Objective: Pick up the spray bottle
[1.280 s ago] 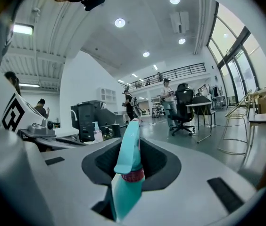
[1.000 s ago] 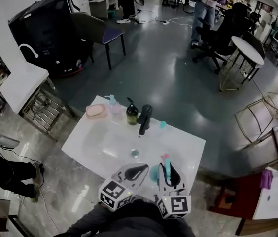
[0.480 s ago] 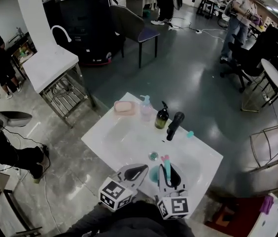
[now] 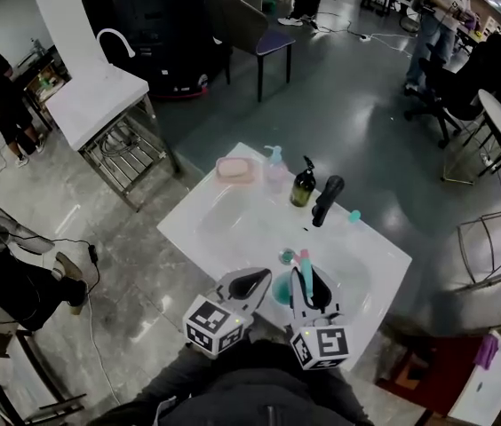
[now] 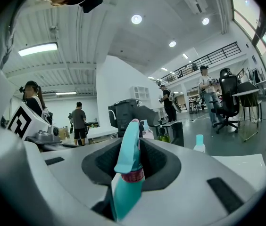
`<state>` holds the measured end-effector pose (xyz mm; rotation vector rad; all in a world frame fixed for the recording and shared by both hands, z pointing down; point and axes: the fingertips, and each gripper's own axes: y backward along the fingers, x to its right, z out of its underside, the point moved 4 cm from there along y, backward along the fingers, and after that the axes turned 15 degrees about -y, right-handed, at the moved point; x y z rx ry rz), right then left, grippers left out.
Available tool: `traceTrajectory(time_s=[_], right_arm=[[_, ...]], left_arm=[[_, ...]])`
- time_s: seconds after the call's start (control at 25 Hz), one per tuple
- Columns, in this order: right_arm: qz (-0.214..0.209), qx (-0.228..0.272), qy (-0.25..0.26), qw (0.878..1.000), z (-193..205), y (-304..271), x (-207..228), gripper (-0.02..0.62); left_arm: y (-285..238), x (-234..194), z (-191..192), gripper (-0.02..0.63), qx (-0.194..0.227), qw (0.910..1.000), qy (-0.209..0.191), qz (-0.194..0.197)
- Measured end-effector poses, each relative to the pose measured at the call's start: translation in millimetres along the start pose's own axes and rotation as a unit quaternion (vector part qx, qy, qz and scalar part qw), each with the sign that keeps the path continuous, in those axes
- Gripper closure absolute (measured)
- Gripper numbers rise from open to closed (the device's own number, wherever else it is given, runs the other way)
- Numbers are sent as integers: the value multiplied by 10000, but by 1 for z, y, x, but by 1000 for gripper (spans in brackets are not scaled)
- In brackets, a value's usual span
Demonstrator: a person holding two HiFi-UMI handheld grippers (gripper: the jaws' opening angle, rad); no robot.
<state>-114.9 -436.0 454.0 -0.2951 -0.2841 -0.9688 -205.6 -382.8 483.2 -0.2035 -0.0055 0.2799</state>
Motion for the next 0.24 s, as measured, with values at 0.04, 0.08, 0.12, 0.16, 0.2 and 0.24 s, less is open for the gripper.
traceTrajectory(time_s=[0.04,0.08,0.12,0.16,0.2,0.24], right_arm=[[-4,9,-23,10000,0,0,-1,502],[-9,20,-27,10000,0,1,-1,502],[-17,32,-14,10000,0,1,-1,502],[-29,43,8,10000,-1,1,-1,502],[-46,53,31,10000,-2,1,0,502],[-64,63,54,9999,-2,1,0,502]], left_arm=[[1,0,0,601,11,10000,14,-12],[2,1,1,601,26,10000,35,-25],[2,2,1,601,43,10000,57,-40],[2,3,2,601,58,9999,79,-57],[2,4,2,601,72,9999,98,-75],[2,4,3,601,84,9999,115,-93]])
